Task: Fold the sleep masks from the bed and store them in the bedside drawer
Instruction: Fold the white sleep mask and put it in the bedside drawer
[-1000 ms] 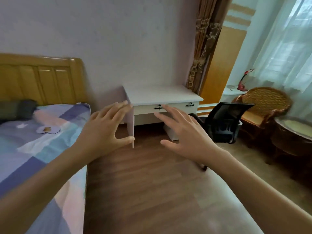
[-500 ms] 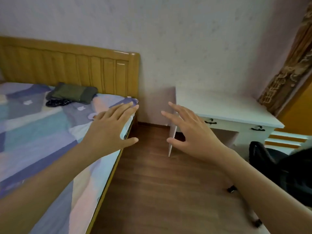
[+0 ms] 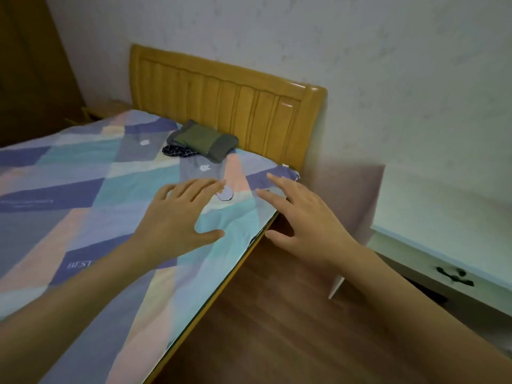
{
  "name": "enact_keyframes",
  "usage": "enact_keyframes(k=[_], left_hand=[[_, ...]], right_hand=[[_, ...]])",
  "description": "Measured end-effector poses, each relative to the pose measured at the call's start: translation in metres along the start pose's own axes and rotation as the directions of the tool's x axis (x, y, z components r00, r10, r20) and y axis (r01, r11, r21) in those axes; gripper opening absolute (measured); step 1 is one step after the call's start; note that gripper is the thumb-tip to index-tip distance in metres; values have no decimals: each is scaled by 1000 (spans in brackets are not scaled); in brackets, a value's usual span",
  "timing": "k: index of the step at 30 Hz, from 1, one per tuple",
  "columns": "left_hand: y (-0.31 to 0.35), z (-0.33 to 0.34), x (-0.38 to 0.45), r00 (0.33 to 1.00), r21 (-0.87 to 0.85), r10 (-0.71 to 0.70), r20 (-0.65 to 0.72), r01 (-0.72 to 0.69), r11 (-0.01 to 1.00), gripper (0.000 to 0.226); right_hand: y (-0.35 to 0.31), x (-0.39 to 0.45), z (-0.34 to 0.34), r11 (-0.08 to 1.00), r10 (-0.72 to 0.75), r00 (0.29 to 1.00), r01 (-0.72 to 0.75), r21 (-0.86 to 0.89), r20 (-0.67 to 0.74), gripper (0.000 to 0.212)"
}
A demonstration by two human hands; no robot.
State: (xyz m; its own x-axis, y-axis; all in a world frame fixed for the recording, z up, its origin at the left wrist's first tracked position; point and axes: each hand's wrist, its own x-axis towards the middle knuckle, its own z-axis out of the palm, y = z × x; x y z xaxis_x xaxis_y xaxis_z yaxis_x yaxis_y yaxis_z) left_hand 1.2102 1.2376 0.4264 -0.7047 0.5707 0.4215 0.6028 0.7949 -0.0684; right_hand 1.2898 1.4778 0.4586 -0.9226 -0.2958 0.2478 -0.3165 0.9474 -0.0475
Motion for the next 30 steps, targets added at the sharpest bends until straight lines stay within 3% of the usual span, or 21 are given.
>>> enact_keyframes(k=[11, 18, 24, 30], left_hand=[[-13, 113, 151, 983, -31, -94, 160, 100, 994, 84], [-27, 178, 243, 965, -46, -175, 194, 187, 981, 83], [-51, 235, 291, 917, -52, -324, 231, 345, 937, 76], [-96, 310, 320, 824, -84, -481, 300, 525, 847, 80]], right_hand=[[153, 113, 29, 998, -44, 994, 39, 58, 98, 60], [252, 213, 75, 984, -162, 978, 151, 97, 129, 57], [309, 311, 121, 956, -284, 938, 261, 132, 201, 57], [326, 419, 195, 914, -402, 870, 361, 186, 285, 54]])
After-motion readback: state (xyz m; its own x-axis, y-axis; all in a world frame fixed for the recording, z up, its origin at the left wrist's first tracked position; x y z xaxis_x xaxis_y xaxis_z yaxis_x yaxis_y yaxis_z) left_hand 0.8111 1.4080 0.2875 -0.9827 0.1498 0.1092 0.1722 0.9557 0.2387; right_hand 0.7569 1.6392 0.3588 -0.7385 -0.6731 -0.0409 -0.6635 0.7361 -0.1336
